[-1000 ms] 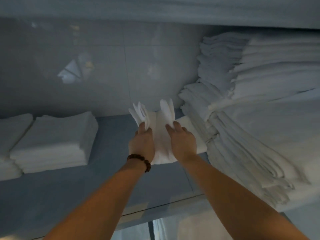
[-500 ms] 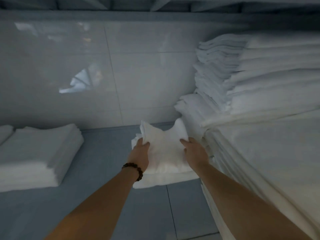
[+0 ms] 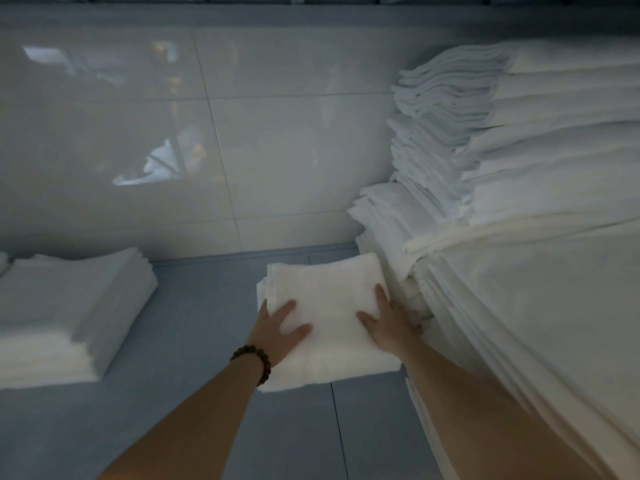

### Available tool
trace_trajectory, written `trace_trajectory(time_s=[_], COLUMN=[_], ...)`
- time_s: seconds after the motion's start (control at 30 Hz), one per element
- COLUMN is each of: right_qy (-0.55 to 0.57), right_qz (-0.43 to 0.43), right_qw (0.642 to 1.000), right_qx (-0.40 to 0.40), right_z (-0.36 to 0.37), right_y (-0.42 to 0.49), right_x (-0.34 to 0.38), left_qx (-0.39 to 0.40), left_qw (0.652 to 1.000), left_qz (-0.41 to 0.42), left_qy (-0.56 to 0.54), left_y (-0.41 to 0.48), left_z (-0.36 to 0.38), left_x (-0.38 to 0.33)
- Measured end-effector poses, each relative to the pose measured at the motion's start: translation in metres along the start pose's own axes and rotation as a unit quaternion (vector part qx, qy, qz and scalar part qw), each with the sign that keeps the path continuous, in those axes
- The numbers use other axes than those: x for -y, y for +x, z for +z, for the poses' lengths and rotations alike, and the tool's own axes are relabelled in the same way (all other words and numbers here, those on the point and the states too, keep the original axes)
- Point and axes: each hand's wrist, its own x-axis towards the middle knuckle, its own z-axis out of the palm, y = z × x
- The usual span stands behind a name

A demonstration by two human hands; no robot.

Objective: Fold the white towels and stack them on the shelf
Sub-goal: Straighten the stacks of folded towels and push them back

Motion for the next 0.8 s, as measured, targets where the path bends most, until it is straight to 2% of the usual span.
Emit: trace_trajectory(time_s=[0.27,0.6,0.8], right_qy=[-0.009,-0.052,0.025], right_qz=[0.005,-0.006,0.003], right_qw=[1.000,0.997,0.997], right_qx=[0.025,0.048,0.070], right_z=[0.007,0.028,0.051], right_y=[-0.006,-0.065,-0.113], right_x=[-0.001,0.019,0.052], left_qx=[0.003,0.020,0.018], left_qw=[1.000,0.997,0.997], left_qz=[-0.016,-0.064,-0.074], left_qy=[-0.006,-0.027,-0.031], left_y=[-0.004,-0.066,-0.108], left_z=[0.003,-0.021,-0.049], left_x=[0.014,0.041,0.069])
